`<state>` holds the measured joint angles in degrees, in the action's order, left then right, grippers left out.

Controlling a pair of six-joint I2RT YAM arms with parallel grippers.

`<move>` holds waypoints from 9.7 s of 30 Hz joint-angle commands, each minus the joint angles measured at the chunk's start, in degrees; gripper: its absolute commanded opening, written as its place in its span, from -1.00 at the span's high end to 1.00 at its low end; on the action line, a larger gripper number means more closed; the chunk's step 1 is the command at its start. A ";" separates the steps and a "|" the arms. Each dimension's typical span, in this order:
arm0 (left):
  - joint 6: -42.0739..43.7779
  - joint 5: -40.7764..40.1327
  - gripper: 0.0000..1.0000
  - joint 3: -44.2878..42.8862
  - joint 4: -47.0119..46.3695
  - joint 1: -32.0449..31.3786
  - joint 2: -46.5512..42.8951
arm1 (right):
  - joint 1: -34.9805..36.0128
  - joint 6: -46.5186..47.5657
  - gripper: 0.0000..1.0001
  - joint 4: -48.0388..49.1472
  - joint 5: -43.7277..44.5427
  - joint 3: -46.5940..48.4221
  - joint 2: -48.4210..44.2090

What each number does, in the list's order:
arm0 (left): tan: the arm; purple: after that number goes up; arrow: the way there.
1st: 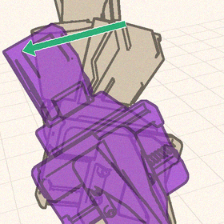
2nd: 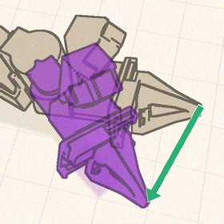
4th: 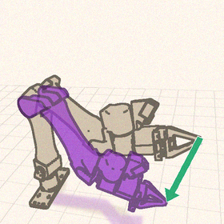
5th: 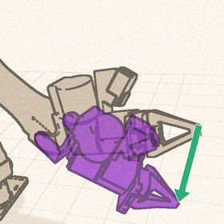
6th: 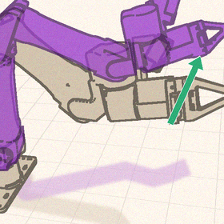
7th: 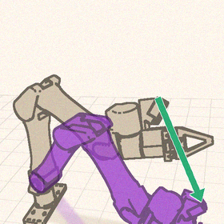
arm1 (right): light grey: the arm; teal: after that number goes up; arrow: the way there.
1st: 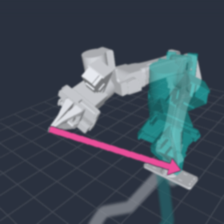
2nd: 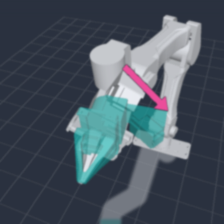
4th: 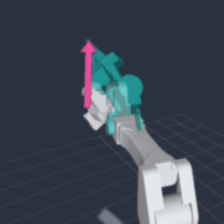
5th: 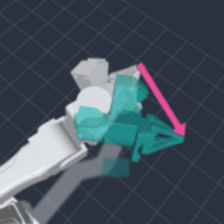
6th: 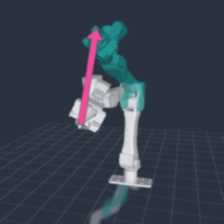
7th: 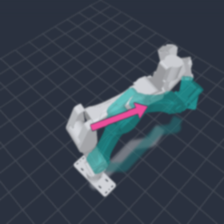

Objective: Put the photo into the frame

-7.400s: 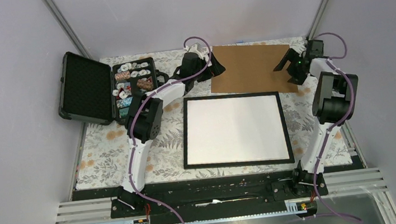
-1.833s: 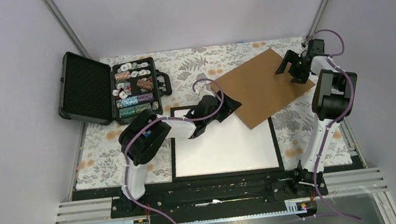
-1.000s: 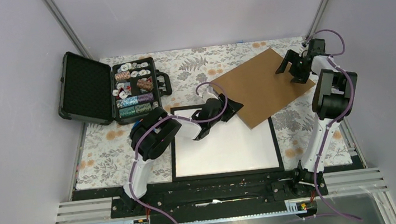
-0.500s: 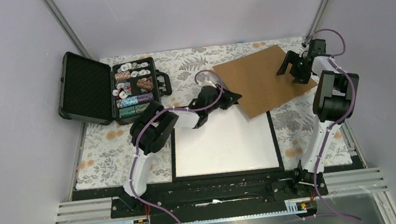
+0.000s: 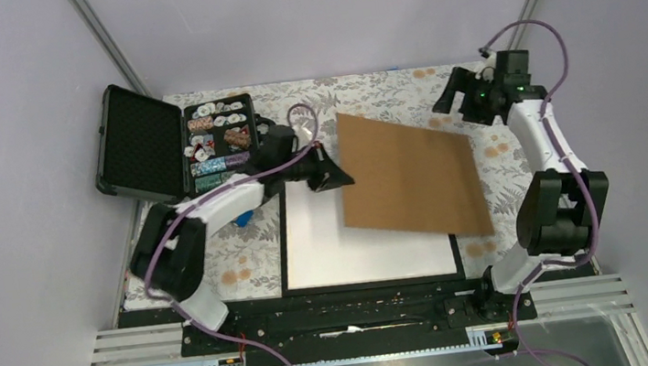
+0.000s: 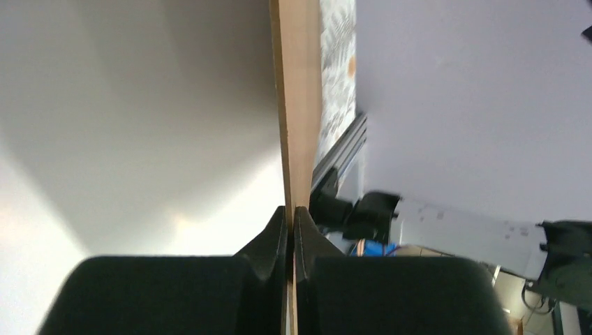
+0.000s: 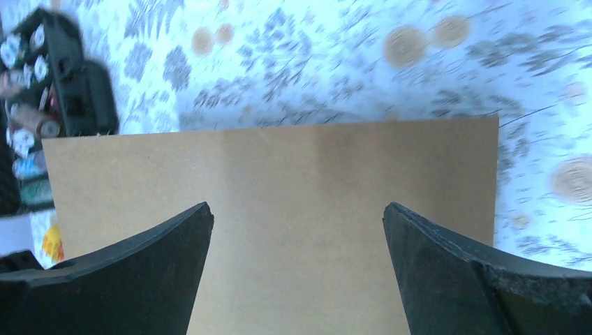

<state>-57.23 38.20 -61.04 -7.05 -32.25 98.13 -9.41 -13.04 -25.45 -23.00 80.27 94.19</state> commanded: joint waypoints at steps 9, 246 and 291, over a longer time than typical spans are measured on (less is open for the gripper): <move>27.67 -6.65 1.00 11.39 31.64 10.32 -12.99 | 3.87 -5.21 -0.99 1.38 0.84 -25.17 -13.52; 20.30 -40.39 -0.97 5.49 19.97 -3.16 -2.41 | 8.59 -10.25 -0.55 2.29 19.35 -36.50 -11.71; 16.79 -30.09 -0.96 11.69 18.39 -2.71 -14.55 | 12.72 -15.44 -0.46 0.47 6.92 -40.47 -23.93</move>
<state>-39.29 4.14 -46.83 17.52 -34.11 83.99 1.50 -26.00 -24.88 -11.53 39.90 72.29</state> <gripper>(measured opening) 0.983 0.738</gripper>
